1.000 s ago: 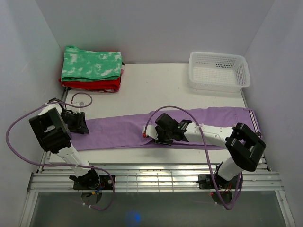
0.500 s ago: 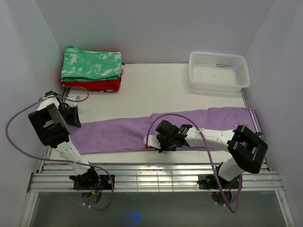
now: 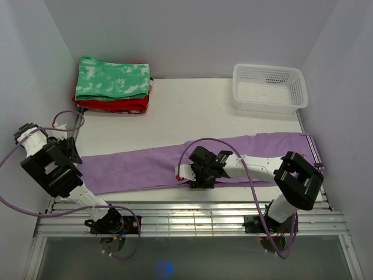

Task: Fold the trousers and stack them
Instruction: Fold the trousers

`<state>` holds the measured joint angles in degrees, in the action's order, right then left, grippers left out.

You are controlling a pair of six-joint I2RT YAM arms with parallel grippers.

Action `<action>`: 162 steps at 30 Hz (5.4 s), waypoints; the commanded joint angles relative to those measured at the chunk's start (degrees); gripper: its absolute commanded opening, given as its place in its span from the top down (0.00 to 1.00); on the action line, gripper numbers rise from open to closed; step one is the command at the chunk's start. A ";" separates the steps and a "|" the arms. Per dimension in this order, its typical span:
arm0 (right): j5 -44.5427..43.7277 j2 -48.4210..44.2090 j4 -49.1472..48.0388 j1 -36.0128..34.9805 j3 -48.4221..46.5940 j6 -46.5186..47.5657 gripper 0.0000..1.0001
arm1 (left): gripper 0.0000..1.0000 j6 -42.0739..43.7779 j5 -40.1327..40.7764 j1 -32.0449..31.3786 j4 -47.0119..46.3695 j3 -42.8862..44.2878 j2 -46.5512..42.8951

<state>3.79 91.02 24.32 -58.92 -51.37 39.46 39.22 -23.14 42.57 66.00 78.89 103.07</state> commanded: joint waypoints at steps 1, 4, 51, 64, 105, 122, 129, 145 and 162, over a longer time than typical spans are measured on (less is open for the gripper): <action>1.30 -3.74 3.72 0.03 0.57 -0.62 0.41 | 0.42 3.14 0.89 6.29 1.77 -2.25 -3.49; 1.57 -8.05 3.37 1.52 0.84 -0.79 0.37 | 0.42 2.62 1.95 8.14 -1.30 -5.32 -2.52; 6.59 -3.59 19.99 77.20 -3.48 9.40 0.45 | 0.69 -3.19 9.32 -12.95 -22.14 -16.49 1.69; -3.53 -3.22 11.89 79.22 6.89 15.55 0.50 | 1.00 -0.99 20.67 -6.97 -23.29 2.04 18.73; 8.69 -9.46 19.81 61.22 11.53 13.80 0.58 | 0.32 -3.71 -3.21 2.79 -21.53 -9.57 -9.62; 27.85 -14.33 27.90 57.68 -14.53 15.82 0.26 | 0.02 -13.55 -18.61 -60.46 -27.22 9.51 -7.55; 24.16 8.18 27.98 61.11 -29.55 16.17 0.33 | 0.02 -24.36 -23.36 -66.56 -36.44 17.96 6.52; 27.24 6.55 22.63 59.62 -14.65 28.56 0.87 | 0.02 -41.39 -25.65 -67.53 -43.68 24.54 16.81; 10.03 -27.29 -17.35 50.40 23.58 30.49 0.92 | 0.02 -42.78 -11.13 -81.50 -43.50 25.17 20.94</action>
<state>20.18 67.72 18.31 -6.28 -33.04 67.68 1.96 -35.29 -38.39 24.03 104.33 126.06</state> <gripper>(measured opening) 0.079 0.979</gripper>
